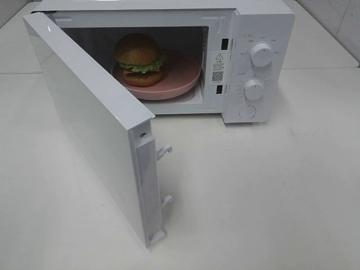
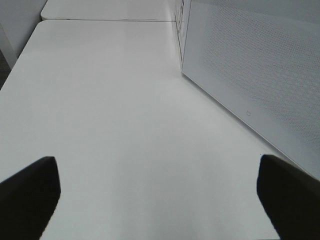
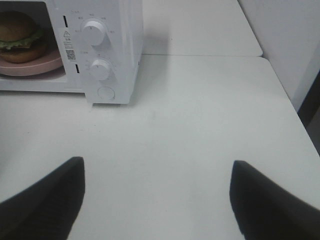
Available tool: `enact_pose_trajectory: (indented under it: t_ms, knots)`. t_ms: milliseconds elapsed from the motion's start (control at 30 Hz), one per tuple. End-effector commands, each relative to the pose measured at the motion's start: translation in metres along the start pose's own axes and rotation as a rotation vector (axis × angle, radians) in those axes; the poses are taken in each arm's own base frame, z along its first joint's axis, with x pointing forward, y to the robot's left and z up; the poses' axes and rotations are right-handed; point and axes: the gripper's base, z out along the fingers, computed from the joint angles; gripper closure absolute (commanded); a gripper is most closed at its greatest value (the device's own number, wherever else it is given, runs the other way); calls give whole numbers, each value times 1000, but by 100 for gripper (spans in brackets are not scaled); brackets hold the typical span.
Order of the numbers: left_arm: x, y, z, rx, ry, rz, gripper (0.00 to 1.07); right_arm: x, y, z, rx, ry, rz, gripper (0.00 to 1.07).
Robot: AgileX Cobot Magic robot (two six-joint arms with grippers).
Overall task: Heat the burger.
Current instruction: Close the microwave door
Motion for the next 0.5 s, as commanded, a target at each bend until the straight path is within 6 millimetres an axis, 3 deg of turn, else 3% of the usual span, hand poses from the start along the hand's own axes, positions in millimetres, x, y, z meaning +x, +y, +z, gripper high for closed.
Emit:
enact_pose_trajectory:
  t_ms: [33,500]
  knots:
    - [0,0,-2,0,-26,3,6,6,-1,-3,38,9,8,32]
    - [0,0,-1,0,-24,3,6,11,-1,0,40,37,16,32]
